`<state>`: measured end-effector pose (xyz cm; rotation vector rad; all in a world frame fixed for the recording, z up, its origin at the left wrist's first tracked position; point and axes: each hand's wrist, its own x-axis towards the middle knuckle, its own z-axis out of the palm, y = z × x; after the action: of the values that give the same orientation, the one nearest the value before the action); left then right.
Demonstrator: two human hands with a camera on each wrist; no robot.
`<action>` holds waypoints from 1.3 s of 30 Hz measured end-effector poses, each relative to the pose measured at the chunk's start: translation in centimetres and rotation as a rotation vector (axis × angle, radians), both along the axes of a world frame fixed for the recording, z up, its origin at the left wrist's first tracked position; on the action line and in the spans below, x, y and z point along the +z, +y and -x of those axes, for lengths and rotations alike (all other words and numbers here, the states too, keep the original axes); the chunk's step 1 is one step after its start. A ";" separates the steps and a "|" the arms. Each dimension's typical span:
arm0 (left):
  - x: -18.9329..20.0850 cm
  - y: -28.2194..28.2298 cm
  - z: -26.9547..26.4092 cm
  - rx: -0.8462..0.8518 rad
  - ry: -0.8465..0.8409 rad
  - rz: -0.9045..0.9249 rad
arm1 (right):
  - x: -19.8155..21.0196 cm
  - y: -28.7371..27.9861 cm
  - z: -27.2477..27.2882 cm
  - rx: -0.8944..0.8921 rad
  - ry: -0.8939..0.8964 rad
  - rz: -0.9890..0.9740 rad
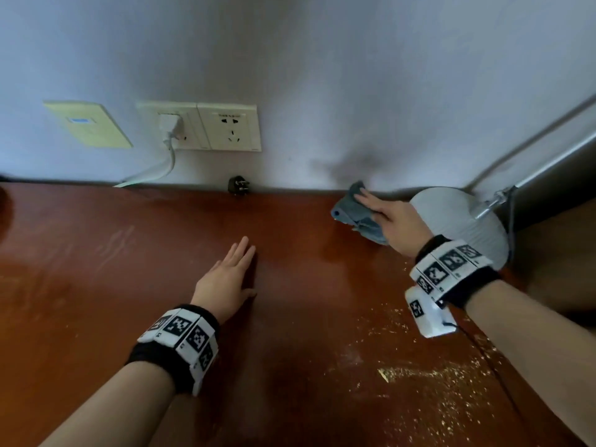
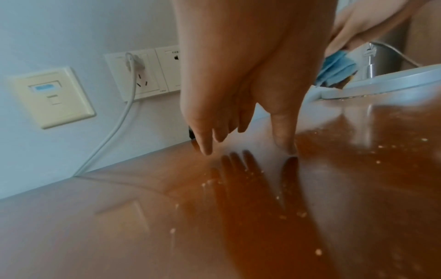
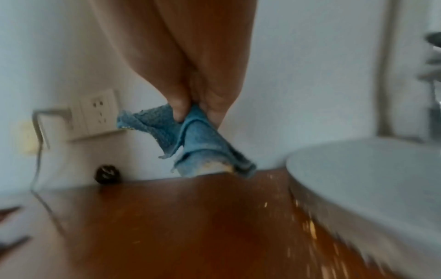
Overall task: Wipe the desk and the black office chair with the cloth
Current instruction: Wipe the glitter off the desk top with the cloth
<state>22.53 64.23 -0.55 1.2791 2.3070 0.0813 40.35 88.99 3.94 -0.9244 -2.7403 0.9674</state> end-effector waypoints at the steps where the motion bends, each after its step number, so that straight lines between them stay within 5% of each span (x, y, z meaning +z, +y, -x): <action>1: -0.1 -0.3 0.3 0.002 0.004 0.012 | -0.9 0.7 1.5 0.054 -0.087 -0.064; 5: -0.2 -1.1 1.3 0.051 -0.001 0.042 | -4.7 -1.3 5.7 0.263 -0.441 -0.183; 7: -0.2 -1.4 1.9 0.067 0.012 0.052 | -5.4 -4.8 6.3 0.420 -0.408 -0.195; 12: 0.2 -2.5 3.7 0.073 0.035 0.106 | -5.3 -12.4 3.3 1.137 -0.361 -0.081; 14: 0.3 -2.8 4.1 0.087 0.021 0.134 | -4.1 -10.9 3.6 1.006 -0.297 0.158; 16: 0.3 -2.9 4.3 0.105 0.009 0.136 | -2.8 -7.8 5.4 0.526 -0.066 0.364; 18: 0.2 -2.9 4.3 0.118 0.006 0.137 | -2.0 -4.6 7.6 0.277 0.089 0.208; 21: 0.3 -2.7 4.2 0.139 0.032 0.139 | -3.3 -3.2 11.1 0.350 -0.045 -0.072; 24: 0.6 -2.9 4.7 0.182 0.046 0.151 | -5.6 -7.6 12.8 0.552 -0.254 -0.199; 29: 0.7 -4.2 6.2 0.201 0.017 0.236 | -5.6 -14.4 8.8 1.253 -0.307 -0.163; 35: 0.9 -4.4 6.7 0.197 -0.022 0.268 | -4.2 -9.2 15.9 0.818 -0.522 -0.206; 39: 1.4 -5.3 7.4 0.267 0.005 0.307 | -4.6 -11.7 19.7 0.814 -0.504 -0.246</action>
<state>15.09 58.93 0.84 0.8177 2.3697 -0.1804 20.64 77.33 -0.68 0.0495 -3.6491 0.4498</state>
